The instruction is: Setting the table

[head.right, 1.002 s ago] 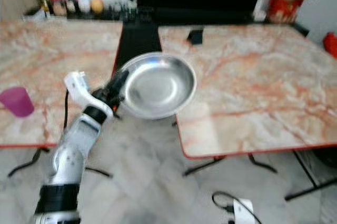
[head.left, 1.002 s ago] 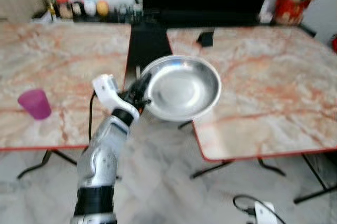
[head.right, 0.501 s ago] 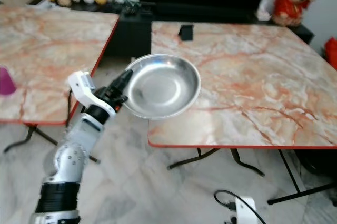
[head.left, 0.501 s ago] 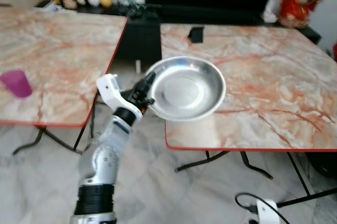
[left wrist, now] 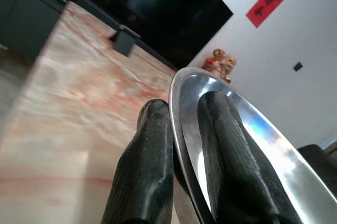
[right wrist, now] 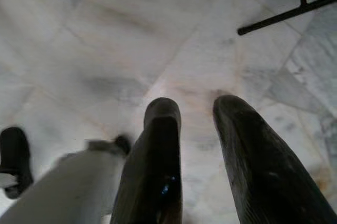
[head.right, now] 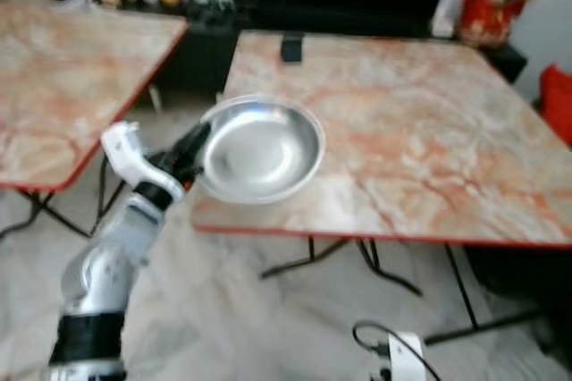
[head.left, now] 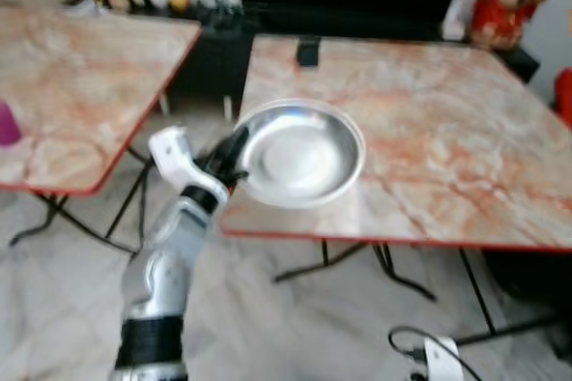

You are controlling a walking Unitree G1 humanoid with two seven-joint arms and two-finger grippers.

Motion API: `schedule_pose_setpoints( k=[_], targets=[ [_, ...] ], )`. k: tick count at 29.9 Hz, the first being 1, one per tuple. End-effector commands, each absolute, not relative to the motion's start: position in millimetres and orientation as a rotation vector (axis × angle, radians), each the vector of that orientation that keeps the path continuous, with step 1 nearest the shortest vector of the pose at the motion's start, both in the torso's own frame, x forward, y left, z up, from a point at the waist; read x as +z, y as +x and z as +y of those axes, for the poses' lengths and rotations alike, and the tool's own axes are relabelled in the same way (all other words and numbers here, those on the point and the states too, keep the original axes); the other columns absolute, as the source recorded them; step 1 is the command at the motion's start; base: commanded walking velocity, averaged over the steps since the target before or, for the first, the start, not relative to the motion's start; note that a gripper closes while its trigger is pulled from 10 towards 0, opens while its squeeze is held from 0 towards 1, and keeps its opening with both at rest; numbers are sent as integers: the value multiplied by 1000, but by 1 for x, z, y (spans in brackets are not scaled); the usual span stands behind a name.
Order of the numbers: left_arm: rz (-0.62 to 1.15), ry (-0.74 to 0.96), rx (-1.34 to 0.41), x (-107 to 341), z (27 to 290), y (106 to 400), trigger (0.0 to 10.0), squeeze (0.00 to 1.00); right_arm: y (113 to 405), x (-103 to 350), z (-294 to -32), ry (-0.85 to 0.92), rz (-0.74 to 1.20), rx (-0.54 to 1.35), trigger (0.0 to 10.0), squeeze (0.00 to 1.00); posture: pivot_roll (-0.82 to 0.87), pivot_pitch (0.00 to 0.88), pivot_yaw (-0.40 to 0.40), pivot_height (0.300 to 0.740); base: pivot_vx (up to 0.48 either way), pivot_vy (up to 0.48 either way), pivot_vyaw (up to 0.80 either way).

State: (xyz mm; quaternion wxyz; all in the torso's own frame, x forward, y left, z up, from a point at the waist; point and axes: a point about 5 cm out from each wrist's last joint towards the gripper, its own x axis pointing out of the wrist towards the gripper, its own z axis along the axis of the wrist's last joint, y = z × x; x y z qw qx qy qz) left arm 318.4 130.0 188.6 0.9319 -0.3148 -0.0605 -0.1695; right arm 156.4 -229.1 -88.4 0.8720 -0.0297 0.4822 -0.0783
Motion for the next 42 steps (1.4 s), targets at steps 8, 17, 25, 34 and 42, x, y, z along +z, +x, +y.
schedule_pose_setpoints(
  k=[8,17,25,34,42],
  targets=[
    [-128,-637,-367,189,124,317,10000,0,156,-87,-236,-54,1002,-192,10000,0,115,0,-77,740,0,-375,200],
    [-115,-618,-385,188,123,315,10000,0,157,-87,-235,-52,1002,-195,10000,0,111,0,-72,740,0,-376,0],
    [-112,-612,-391,188,122,315,10000,0,156,-87,-235,-48,998,-197,10000,0,110,0,-70,740,0,-376,0],
    [-101,-576,-405,187,121,315,10000,0,156,-87,-235,-47,998,-201,10000,0,114,0,-66,740,0,-376,0],
    [-54,-444,-361,182,133,321,10000,0,157,-87,-234,-42,996,-200,10000,0,110,0,-59,740,0,-178,0]
  ],
)
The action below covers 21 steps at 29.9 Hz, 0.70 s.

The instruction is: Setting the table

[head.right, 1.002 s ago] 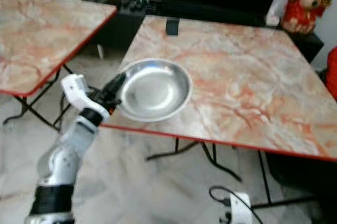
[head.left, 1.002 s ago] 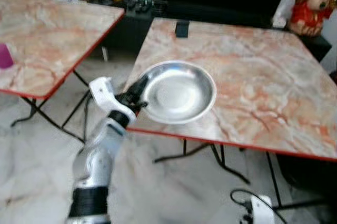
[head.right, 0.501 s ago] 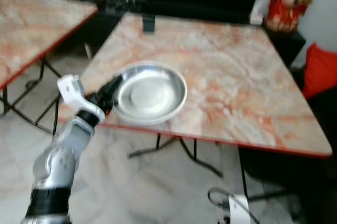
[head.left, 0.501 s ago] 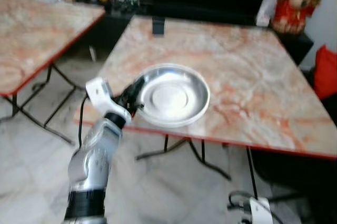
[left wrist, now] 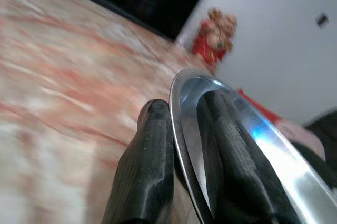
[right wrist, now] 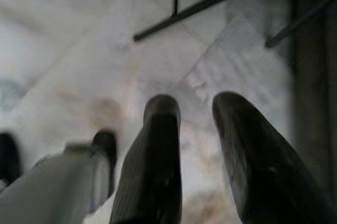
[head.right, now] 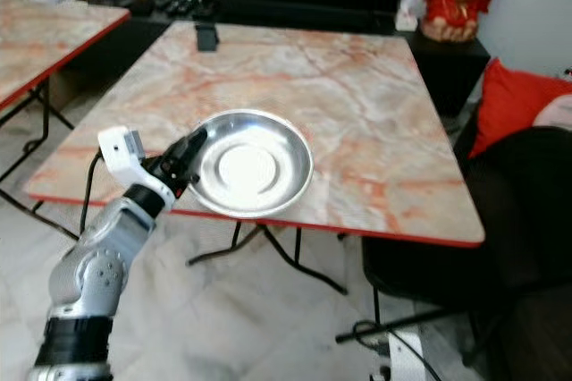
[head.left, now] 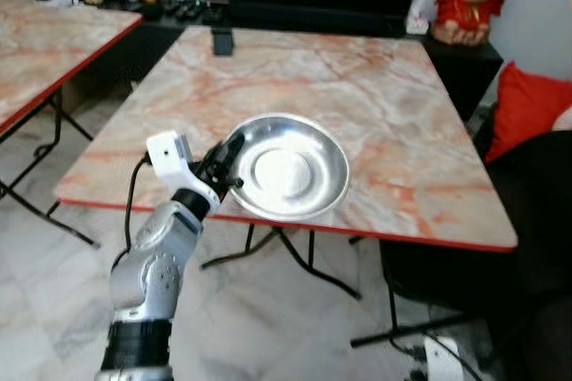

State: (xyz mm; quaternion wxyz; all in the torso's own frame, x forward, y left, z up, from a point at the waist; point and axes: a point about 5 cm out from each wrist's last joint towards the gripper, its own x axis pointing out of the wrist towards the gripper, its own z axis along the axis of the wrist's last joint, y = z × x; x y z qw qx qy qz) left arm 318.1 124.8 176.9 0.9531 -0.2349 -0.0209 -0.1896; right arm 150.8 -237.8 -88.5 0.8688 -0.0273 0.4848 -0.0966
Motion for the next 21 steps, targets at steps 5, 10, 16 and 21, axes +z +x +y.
schedule_pose_setpoints(
  k=[5,10,16,21],
  targets=[
    [-43,-428,-342,179,137,322,10000,0,156,-87,-234,-39,998,-206,10000,0,107,0,-54,740,0,0,0],
    [-41,-411,-342,180,142,324,10000,0,156,-88,-233,-37,999,-206,10000,0,108,0,-50,740,0,0,0],
    [-46,-424,-335,181,149,326,10000,0,156,-88,-232,-35,999,-206,10000,0,105,0,-47,740,0,0,0],
    [-48,-438,-327,180,152,326,10000,0,155,-88,-232,-35,1000,-206,10000,0,104,0,-47,740,0,0,0]
  ],
)
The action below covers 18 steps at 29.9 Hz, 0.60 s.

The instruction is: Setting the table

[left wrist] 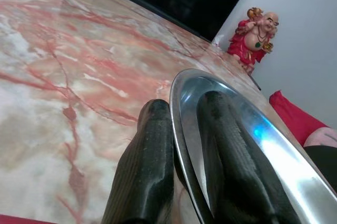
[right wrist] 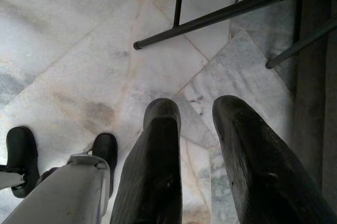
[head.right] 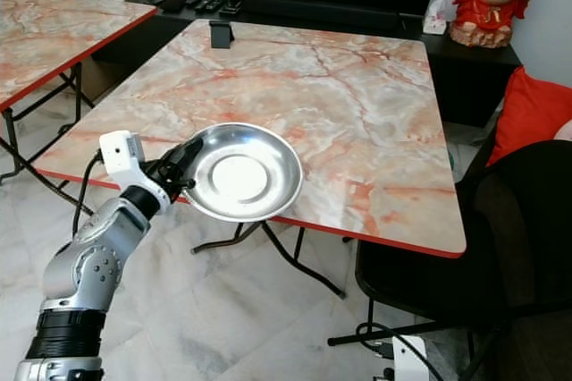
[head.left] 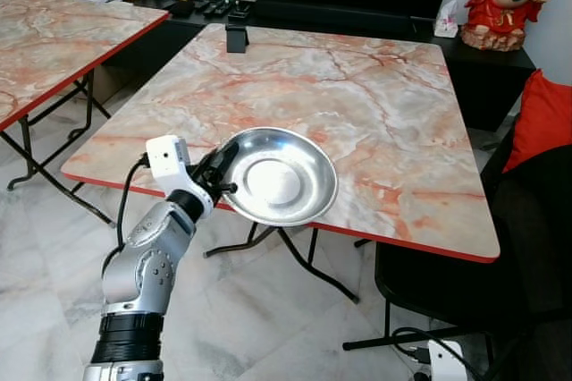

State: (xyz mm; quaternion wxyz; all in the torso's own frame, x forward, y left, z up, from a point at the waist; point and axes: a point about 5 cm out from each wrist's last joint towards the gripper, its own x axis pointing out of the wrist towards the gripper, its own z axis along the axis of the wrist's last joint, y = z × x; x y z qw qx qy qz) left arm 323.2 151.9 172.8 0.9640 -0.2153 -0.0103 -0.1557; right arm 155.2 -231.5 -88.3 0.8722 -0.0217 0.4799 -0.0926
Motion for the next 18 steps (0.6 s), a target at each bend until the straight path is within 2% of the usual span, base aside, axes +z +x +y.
schedule_pose_setpoints(
  k=[1,11,14,18],
  targets=[
    [-48,-438,-327,180,152,326,10000,0,155,-88,-232,-35,1000,-206,10000,0,104,0,-47,740,0,0,0],
    [-50,-444,-319,181,154,328,10000,0,155,-88,-233,-32,1003,-210,10000,0,107,0,-52,740,0,0,0],
    [-50,-446,-317,181,155,328,10000,0,155,-88,-233,-31,1005,-209,10000,0,108,0,-54,740,251,0,0],
    [-45,-449,-319,180,154,327,10000,0,156,-88,-233,-26,1007,-210,10000,0,108,0,-56,740,278,0,-598]
  ],
)
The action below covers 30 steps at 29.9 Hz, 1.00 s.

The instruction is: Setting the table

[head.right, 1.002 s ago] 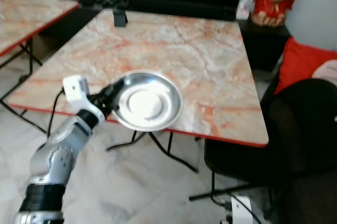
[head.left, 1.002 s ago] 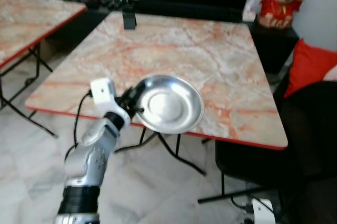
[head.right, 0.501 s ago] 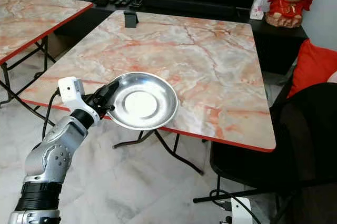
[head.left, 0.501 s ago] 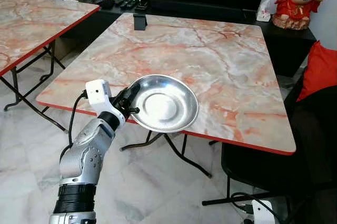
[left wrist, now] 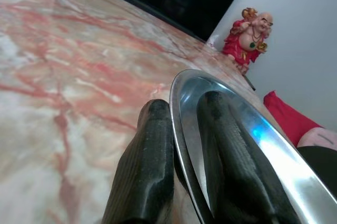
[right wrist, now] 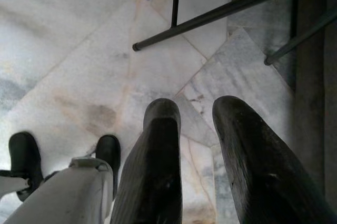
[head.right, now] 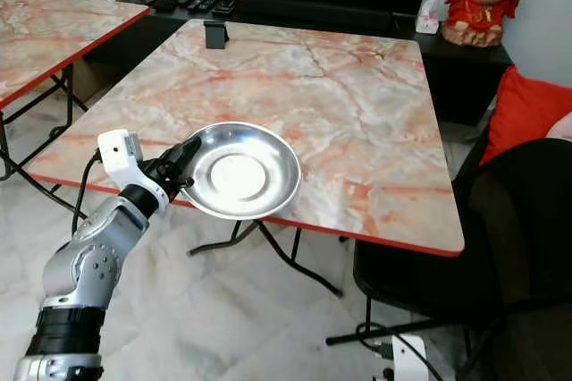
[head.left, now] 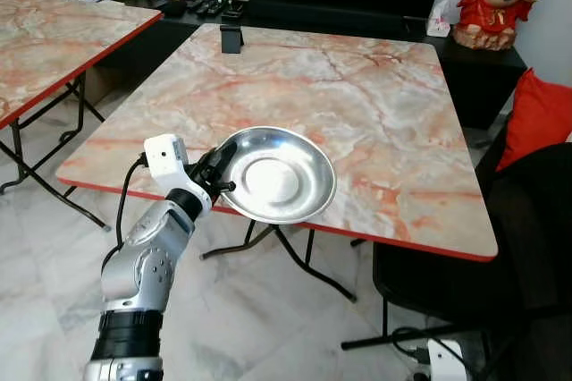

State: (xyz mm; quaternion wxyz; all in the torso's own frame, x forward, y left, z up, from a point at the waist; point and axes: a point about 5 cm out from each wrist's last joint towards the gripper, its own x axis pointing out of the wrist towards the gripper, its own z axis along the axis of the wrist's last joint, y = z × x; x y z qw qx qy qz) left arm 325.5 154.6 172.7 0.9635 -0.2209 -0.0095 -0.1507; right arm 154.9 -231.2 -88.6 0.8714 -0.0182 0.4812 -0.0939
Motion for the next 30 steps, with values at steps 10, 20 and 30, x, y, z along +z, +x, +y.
schedule_pose_setpoints(
  k=[10,20,30],
  targets=[
    [-49,-445,-329,182,153,328,10000,0,157,-87,-233,-32,1001,-199,10000,0,106,0,-56,740,333,0,0],
    [-29,-442,-361,179,149,327,10000,0,157,-87,-233,-39,1004,-195,10000,0,110,0,-60,740,305,0,0],
    [44,-463,-431,166,151,314,10000,0,157,-87,-233,-42,1006,-192,10000,0,109,0,-57,740,0,0,0]
  ],
)
